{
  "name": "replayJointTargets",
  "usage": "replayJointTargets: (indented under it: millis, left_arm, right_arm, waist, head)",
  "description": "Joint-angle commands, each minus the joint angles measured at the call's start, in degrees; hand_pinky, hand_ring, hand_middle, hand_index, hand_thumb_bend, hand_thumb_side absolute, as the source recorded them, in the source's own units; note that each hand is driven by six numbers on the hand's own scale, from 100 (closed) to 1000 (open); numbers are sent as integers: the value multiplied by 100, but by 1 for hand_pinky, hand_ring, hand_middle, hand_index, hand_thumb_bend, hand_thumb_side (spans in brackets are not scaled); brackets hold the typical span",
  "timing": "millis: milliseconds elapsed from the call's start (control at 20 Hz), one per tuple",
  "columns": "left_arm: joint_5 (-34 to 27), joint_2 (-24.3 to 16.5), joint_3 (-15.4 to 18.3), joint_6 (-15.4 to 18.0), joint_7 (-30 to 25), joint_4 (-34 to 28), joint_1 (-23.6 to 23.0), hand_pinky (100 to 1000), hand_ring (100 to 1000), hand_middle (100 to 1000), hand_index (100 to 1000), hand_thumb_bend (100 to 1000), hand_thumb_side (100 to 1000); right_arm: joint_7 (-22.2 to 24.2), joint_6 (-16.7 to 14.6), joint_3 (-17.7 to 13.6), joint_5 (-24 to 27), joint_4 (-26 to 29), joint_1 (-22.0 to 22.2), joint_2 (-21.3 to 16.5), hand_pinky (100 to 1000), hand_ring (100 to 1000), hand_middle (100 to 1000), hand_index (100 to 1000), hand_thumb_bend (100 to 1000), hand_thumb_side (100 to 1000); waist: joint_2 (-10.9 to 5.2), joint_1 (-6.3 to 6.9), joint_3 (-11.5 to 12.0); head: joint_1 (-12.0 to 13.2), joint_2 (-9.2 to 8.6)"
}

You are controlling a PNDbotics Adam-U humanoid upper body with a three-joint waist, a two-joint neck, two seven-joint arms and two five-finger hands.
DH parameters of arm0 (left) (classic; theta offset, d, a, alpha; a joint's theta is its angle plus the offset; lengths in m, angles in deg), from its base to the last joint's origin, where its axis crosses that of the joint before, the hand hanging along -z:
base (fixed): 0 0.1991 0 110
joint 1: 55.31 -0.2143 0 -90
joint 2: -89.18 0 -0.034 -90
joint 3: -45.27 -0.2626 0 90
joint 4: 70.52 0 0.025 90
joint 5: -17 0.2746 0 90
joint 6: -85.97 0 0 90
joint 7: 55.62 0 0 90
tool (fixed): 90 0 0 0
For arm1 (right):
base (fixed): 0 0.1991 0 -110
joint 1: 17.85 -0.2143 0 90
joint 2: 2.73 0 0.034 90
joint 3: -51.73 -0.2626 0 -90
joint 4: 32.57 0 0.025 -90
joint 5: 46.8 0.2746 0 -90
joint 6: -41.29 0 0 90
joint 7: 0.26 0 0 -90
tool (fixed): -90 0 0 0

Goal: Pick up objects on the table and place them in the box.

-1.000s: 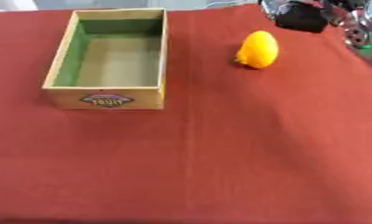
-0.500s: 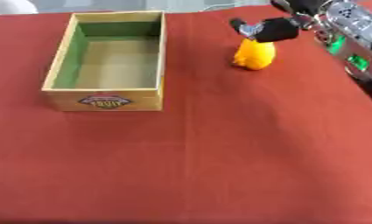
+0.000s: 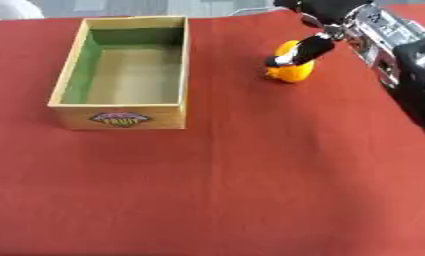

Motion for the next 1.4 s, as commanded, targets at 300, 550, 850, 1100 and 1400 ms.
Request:
replayJointTargets:
  millis: [300, 550, 850, 1100, 1400]
  left_arm:
    - [7, -149, 50, -4, 18, -108, 42, 608, 647, 714, 854, 149, 938]
    - [8, -146, 55, -6, 22, -108, 43, 608, 647, 714, 854, 148, 938]
    - [5, -135, 62, -9, 33, -108, 46, 608, 648, 715, 853, 147, 938]
    - [8, -129, 69, -15, 37, -108, 49, 608, 648, 715, 851, 146, 939]
    - [19, -137, 66, -21, 18, -108, 53, 608, 648, 715, 851, 146, 939]
  right_arm:
    - [701, -626, -592, -731, -1097, -373, 128, 955, 1000, 962, 1000, 737, 867]
    - [1125, -1025, -913, -1153, -1631, -530, 262, 954, 1000, 967, 1000, 744, 855]
    - [1642, -1004, -1225, -1164, -1689, -552, 365, 928, 986, 926, 1000, 716, 830]
    - [1971, -1063, -1449, -773, -1389, -540, 486, 908, 954, 823, 1000, 649, 768]
    - [1855, -1128, -1434, -260, -1142, -517, 466, 877, 889, 688, 898, 449, 647]
  waist:
    - [-114, 8, -18]
    - [-102, 14, -46]
    - [-75, 31, -34]
    - [-47, 51, -23]
    - [-43, 46, -30]
  head:
    - [46, -92]
    - [50, -104]
    - [39, -118]
    - [44, -99]
    - [60, -75]
